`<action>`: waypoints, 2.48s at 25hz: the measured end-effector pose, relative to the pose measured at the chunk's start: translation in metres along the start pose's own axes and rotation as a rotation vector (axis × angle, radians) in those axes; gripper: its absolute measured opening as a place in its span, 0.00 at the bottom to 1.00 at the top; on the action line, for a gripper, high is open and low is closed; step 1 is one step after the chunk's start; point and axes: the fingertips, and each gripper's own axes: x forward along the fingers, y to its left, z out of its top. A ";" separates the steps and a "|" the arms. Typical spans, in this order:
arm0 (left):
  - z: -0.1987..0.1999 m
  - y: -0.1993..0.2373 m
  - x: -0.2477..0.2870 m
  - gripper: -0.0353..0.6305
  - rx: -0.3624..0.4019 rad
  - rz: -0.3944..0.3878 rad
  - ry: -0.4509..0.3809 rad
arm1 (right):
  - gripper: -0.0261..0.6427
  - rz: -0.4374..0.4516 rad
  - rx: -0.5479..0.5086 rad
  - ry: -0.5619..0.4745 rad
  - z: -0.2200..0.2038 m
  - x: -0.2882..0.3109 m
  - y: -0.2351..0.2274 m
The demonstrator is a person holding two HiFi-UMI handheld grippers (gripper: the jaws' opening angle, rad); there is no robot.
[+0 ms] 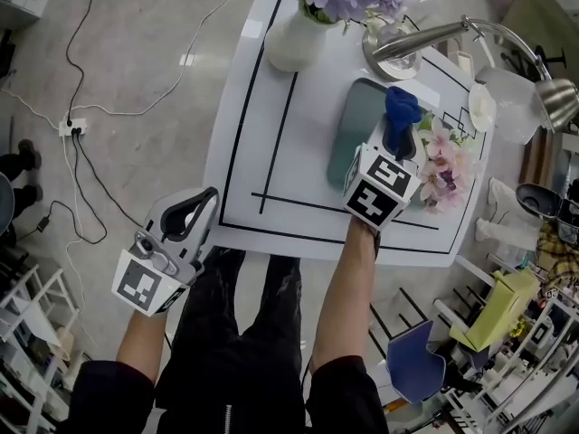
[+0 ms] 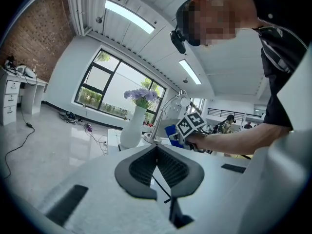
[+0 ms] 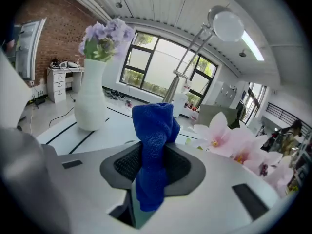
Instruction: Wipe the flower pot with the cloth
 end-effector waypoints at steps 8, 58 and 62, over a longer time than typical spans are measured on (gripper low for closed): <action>0.001 -0.001 0.000 0.06 0.013 0.001 0.012 | 0.21 -0.006 0.083 0.147 -0.062 0.032 -0.006; 0.016 -0.404 0.001 0.06 0.171 0.174 0.011 | 0.21 0.595 0.350 -0.187 -0.183 -0.377 -0.186; 0.017 -0.403 -0.013 0.06 0.174 0.181 0.008 | 0.21 0.615 0.328 -0.192 -0.181 -0.386 -0.172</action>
